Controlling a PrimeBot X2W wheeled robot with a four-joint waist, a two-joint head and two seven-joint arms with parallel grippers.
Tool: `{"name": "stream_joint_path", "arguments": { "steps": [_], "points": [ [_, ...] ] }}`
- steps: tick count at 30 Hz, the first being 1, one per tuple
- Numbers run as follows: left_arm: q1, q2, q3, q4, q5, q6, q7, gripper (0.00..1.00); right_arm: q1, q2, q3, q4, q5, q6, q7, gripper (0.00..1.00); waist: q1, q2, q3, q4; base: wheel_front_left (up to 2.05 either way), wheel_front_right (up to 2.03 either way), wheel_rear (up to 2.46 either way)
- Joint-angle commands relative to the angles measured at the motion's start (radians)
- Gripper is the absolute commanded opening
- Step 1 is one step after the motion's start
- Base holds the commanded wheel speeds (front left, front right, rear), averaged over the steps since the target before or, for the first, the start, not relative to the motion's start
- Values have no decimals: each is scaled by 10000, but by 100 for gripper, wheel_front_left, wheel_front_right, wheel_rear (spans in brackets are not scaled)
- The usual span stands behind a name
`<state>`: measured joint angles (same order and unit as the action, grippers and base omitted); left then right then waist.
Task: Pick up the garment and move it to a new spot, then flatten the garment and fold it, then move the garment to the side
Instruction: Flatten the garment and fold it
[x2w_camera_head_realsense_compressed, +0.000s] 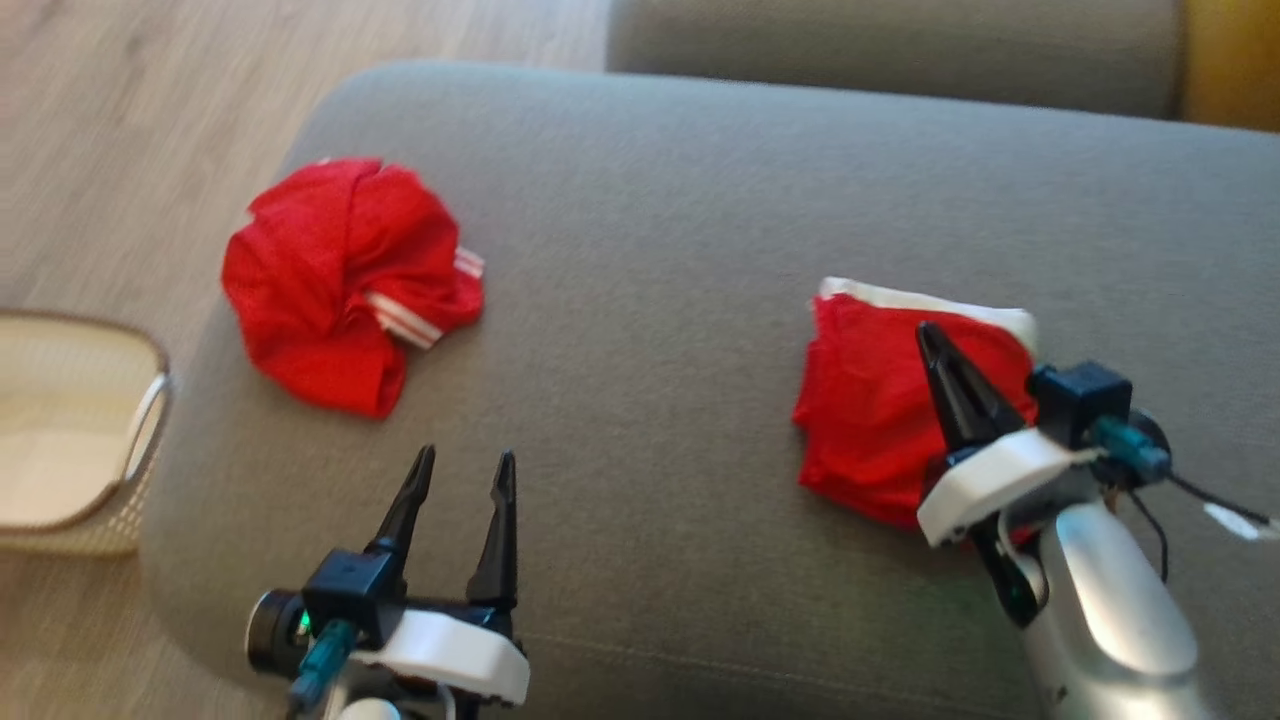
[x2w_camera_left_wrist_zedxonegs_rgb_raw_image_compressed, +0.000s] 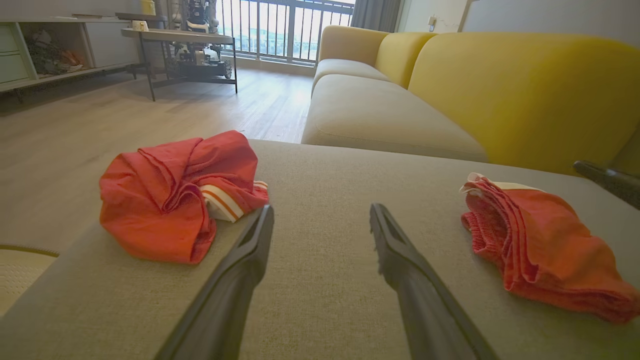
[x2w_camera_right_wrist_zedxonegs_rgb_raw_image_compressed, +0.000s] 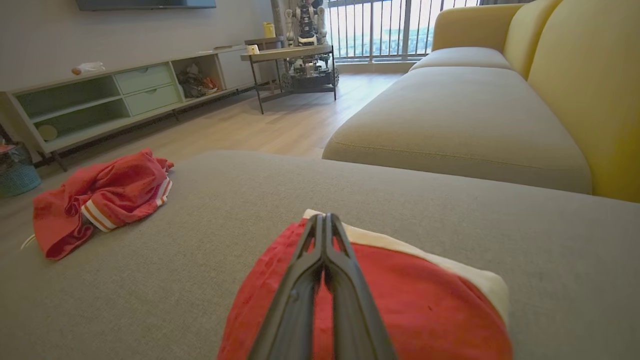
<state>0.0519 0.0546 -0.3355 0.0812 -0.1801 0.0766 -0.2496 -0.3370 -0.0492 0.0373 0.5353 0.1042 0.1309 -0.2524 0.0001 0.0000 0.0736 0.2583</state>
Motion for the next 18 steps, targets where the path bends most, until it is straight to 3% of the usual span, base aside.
{"name": "stream_joint_path", "arguments": {
  "steps": [1, 10, 18],
  "points": [
    [-484, -43, 214, -341, -10, 57, -122, 100, -536, -11, 129, -154, -95, -2, -93, 0, -1, 0, 605, 603, 0, 0, 0],
    [-863, -43, -78, -298, -182, 180, -122, 100, -1155, -11, -703, 1015, -711, -2, -93, 0, -1, 0, 1333, 1406, 0, 0, 0],
    [-973, -43, -123, -269, -212, 237, -122, 100, -1419, -11, -1257, 1686, -1259, -2, -93, 0, -1, 0, 1461, 1554, 0, 0, 0]
  ]
}}
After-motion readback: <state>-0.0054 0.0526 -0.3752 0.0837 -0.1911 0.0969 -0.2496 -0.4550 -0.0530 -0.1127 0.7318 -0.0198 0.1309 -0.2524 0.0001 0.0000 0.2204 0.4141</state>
